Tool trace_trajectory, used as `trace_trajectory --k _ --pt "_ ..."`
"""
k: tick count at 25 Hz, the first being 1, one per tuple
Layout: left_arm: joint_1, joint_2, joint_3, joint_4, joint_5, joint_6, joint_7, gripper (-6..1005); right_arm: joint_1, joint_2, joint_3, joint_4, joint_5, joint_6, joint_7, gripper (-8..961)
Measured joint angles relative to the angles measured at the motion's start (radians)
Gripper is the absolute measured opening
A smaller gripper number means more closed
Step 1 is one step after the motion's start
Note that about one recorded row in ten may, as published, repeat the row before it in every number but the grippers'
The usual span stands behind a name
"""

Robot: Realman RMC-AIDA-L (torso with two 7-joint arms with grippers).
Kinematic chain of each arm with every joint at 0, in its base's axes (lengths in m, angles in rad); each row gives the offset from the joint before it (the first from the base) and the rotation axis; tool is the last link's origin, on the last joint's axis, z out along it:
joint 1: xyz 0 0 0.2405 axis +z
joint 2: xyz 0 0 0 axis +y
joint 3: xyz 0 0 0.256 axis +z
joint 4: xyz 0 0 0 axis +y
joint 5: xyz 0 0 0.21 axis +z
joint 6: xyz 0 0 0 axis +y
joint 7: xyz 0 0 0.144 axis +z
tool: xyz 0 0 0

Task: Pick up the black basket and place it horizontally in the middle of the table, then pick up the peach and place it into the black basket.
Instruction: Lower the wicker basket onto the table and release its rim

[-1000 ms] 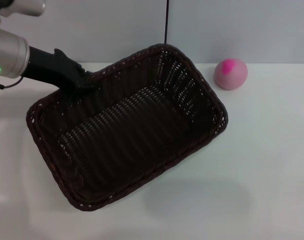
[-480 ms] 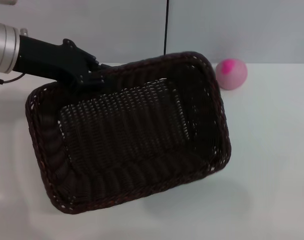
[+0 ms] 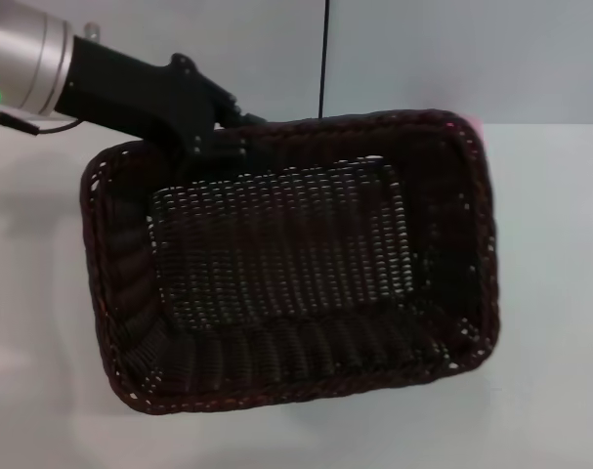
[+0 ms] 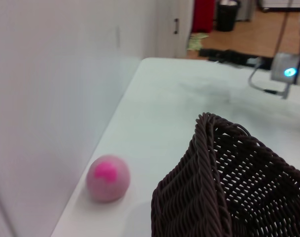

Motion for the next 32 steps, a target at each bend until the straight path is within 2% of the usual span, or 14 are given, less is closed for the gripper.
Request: trace_trajectory --k 2,4,7,11,12,15,20,24,32 --pt "0.0 0.0 0.0 0.0 0.0 0.0 0.0 187 -0.003 0.0 0.0 0.003 0.0 0.002 0.0 646" --pt "-0.052 -0.004 0.009 -0.007 0.006 0.032 0.007 187 -0.005 0.0 0.0 0.005 0.0 0.004 0.0 645" --pt "-0.08 -0.007 0.013 -0.018 0.021 0.047 0.007 187 -0.009 0.0 0.004 0.014 0.0 0.008 0.0 644" --pt "-0.08 -0.007 0.013 -0.018 0.021 0.047 0.007 188 -0.016 0.001 -0.006 0.022 -0.008 -0.023 -0.004 643" --pt "-0.12 -0.011 0.026 -0.051 0.052 0.043 0.013 188 -0.019 0.001 -0.014 0.023 -0.009 -0.039 -0.007 642" --pt "-0.142 -0.013 0.04 -0.099 0.074 0.01 0.025 188 -0.026 0.001 -0.037 0.019 -0.011 -0.084 -0.01 641" --pt "-0.141 -0.013 0.054 -0.128 0.076 -0.021 0.034 188 -0.042 -0.002 -0.059 -0.002 -0.012 -0.173 -0.01 639" --pt "-0.134 -0.013 0.054 -0.141 0.077 -0.037 0.035 188 -0.053 -0.003 -0.12 -0.022 -0.012 -0.272 -0.01 638" --pt "-0.139 -0.017 0.084 -0.164 0.079 -0.046 0.034 188 -0.053 -0.003 -0.163 -0.028 -0.012 -0.331 -0.011 635"
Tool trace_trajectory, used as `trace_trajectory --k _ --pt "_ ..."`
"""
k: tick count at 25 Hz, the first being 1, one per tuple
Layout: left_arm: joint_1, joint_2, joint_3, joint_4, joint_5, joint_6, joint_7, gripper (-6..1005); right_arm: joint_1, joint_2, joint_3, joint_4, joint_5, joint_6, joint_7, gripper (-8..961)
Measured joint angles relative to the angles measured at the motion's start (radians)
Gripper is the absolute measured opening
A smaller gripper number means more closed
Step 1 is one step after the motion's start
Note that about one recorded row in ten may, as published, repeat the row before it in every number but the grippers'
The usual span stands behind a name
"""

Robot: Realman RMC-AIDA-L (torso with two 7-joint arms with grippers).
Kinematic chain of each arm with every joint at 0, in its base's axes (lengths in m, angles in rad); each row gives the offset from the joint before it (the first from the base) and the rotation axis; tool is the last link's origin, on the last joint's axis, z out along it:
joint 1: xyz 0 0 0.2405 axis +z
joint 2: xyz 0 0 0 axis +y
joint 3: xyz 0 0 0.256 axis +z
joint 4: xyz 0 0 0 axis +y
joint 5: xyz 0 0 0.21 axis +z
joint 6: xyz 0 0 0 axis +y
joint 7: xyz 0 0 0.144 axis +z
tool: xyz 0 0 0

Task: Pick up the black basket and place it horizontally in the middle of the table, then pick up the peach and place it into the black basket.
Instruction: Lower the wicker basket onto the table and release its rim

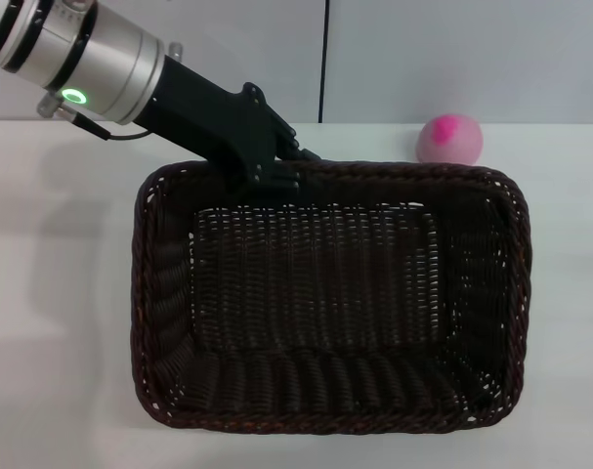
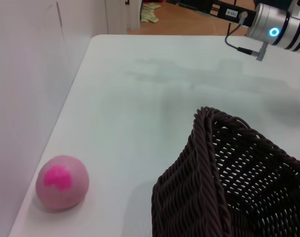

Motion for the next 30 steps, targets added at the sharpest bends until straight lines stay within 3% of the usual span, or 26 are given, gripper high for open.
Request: trace_trajectory --k 15,25,30 --pt "-0.007 -0.005 0.054 -0.009 -0.006 -0.057 -0.03 187 0.0 0.003 -0.001 0.002 0.0 0.007 0.0 629" --pt "0.006 -0.006 0.058 -0.019 -0.019 -0.095 -0.04 306 0.002 0.003 -0.001 0.004 0.0 0.009 0.0 626" --pt "0.02 -0.004 0.056 -0.018 -0.061 -0.11 -0.029 516 0.004 0.003 -0.001 0.004 0.0 0.009 0.0 624"
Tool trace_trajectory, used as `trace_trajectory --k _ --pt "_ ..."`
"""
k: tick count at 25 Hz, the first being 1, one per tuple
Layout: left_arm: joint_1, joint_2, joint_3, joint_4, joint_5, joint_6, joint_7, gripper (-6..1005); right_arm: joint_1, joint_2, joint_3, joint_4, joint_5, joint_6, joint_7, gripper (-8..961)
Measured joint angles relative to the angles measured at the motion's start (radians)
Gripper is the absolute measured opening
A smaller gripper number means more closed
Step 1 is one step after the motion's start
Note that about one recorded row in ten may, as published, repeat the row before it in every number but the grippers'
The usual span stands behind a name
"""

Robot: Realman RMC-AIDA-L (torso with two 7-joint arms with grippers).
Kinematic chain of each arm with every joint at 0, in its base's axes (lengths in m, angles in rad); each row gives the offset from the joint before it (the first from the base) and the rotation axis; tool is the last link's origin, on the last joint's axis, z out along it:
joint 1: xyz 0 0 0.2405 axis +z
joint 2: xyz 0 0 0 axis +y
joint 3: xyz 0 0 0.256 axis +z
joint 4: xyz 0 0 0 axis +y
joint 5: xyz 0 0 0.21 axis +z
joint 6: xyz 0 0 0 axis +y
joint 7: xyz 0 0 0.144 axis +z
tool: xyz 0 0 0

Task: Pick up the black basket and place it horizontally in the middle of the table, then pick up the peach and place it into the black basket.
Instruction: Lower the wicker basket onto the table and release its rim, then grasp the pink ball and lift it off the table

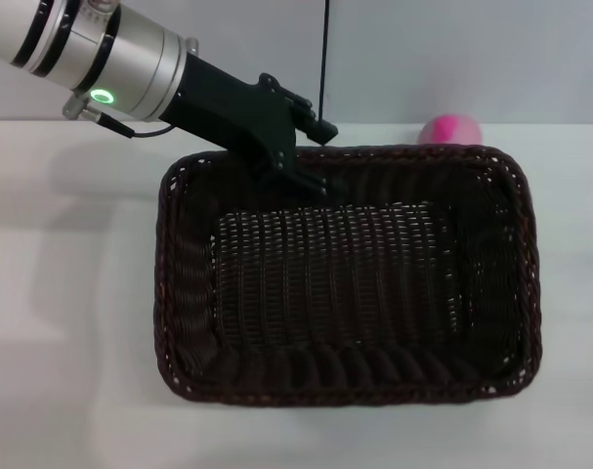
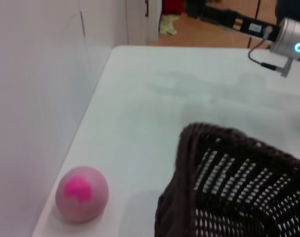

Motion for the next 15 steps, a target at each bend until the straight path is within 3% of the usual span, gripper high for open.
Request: trace_trajectory --k 6,10,15 --pt "0.03 0.004 -0.006 0.013 -0.05 -0.044 0.015 748 0.0 0.0 -0.005 0.0 0.0 0.0 0.0 622" --pt "0.07 0.005 -0.009 0.027 -0.129 -0.08 0.052 802 0.001 -0.001 -0.022 -0.004 0.0 -0.001 0.0 620" --pt "0.155 0.004 -0.009 0.041 -0.302 -0.135 0.124 802 0.009 -0.007 -0.151 -0.072 0.0 -0.01 0.038 618"
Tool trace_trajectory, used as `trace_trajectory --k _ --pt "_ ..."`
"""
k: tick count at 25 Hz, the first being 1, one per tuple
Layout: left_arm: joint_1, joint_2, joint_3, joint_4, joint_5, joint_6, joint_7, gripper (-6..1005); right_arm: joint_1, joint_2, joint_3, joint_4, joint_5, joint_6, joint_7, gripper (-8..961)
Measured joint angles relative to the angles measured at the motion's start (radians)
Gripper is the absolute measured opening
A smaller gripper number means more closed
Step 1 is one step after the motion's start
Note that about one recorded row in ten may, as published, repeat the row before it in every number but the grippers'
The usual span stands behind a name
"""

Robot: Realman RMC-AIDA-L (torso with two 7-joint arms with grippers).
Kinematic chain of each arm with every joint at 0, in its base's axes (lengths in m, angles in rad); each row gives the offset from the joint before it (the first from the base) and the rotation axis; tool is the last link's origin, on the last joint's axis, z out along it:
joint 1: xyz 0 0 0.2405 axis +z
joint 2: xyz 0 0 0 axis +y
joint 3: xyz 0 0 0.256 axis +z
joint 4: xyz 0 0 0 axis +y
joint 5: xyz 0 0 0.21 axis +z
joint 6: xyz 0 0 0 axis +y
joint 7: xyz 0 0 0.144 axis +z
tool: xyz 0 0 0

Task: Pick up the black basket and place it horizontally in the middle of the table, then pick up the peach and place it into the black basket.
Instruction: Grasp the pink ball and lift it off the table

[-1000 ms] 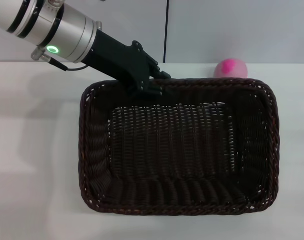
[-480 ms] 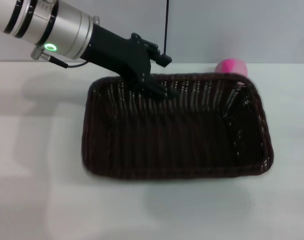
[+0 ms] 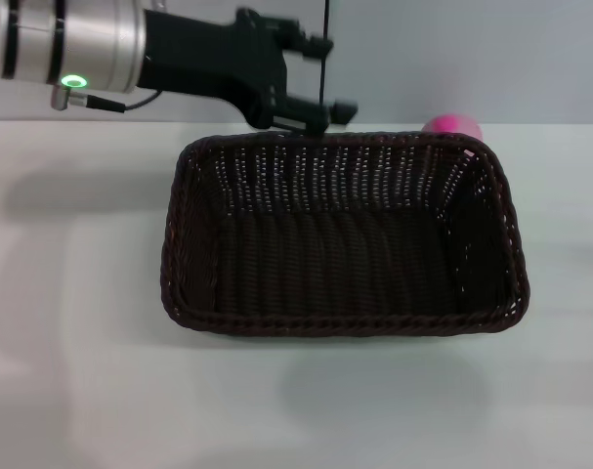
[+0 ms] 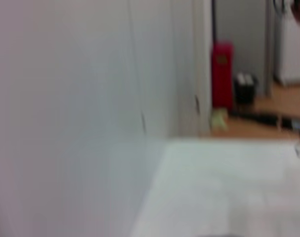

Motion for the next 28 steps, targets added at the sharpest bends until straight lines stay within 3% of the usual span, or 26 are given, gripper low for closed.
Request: trace_trajectory --k 2,3,6,9,14,17,21,28 --pt "0.041 -0.002 0.0 -0.007 -0.09 -0.025 0.045 802 0.005 -0.002 -0.138 -0.11 0.0 0.003 0.13 618" --pt "0.067 -0.003 0.004 -0.015 -0.146 -0.04 0.076 802 0.005 -0.002 -0.138 -0.11 0.0 0.003 0.13 617" --pt "0.14 -0.004 0.024 -0.04 -0.301 -0.063 0.163 802 0.001 -0.017 -0.312 -0.253 -0.01 0.007 0.327 616" --pt "0.194 -0.004 0.045 -0.054 -0.41 -0.063 0.219 802 0.009 -0.056 -0.409 -0.352 -0.09 0.008 0.522 615" --pt "0.232 -0.005 0.05 -0.067 -0.477 -0.055 0.236 802 0.097 -0.137 -0.429 -0.428 -0.368 0.02 0.774 613" --pt "0.236 -0.005 0.051 -0.11 -0.502 -0.046 0.259 802 0.156 -0.158 -0.43 -0.433 -0.49 0.068 0.829 612" --pt "0.227 -0.004 0.051 -0.161 -0.517 -0.036 0.277 802 0.212 -0.147 -0.431 -0.431 -0.561 0.149 0.826 611" --pt "0.224 -0.005 0.058 -0.172 -0.535 -0.034 0.282 802 0.27 -0.079 -0.433 -0.421 -0.563 0.245 0.726 608"
